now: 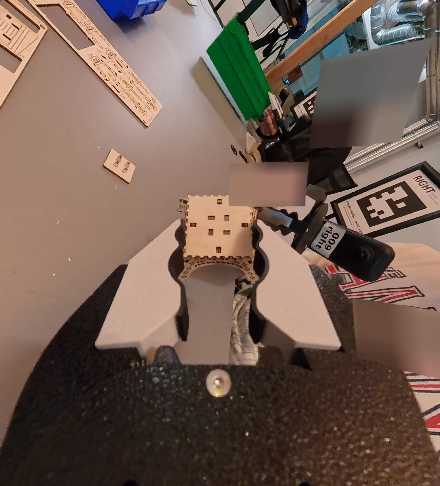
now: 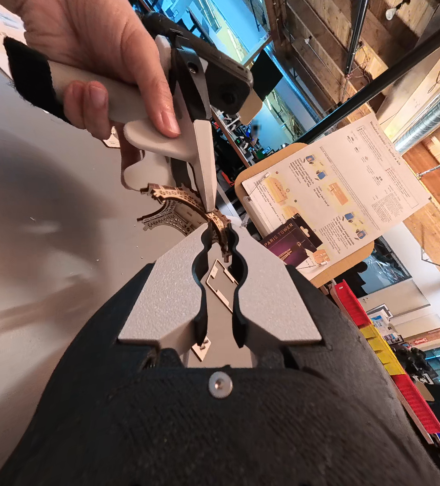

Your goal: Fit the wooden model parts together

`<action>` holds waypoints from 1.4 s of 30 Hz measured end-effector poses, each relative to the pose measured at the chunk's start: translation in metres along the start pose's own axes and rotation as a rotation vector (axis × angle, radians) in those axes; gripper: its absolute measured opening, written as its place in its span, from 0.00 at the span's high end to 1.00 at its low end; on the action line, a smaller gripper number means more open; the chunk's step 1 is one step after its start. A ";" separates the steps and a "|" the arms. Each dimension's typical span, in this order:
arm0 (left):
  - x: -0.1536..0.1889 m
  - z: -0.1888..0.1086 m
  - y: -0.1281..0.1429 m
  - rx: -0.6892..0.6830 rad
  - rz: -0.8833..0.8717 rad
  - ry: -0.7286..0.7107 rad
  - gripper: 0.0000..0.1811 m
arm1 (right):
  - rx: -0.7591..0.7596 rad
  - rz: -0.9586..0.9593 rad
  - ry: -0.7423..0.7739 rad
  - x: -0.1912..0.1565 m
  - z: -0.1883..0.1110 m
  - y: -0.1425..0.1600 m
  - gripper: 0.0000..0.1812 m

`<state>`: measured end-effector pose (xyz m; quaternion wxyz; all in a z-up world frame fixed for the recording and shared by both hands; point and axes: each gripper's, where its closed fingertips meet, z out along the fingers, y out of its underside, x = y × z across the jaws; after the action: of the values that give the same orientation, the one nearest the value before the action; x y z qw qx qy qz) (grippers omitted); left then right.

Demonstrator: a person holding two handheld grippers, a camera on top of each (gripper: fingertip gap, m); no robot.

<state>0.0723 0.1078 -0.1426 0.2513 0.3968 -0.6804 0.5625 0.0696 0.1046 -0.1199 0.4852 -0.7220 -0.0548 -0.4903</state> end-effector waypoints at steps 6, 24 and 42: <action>-0.004 0.001 0.000 -0.004 0.012 -0.028 0.73 | -0.005 0.020 -0.005 -0.001 0.002 0.003 0.95; 0.029 -0.013 -0.002 0.033 0.027 0.301 0.74 | 0.214 0.418 -0.203 0.019 -0.036 -0.026 0.74; 0.076 -0.004 0.039 -0.205 0.110 0.522 0.74 | 0.259 0.273 -0.569 -0.019 -0.041 -0.037 0.89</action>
<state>-0.0026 0.0937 -0.1037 0.4261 0.1737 -0.6663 0.5868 0.0129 0.1007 -0.1082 0.5991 -0.7630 -0.1528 -0.1886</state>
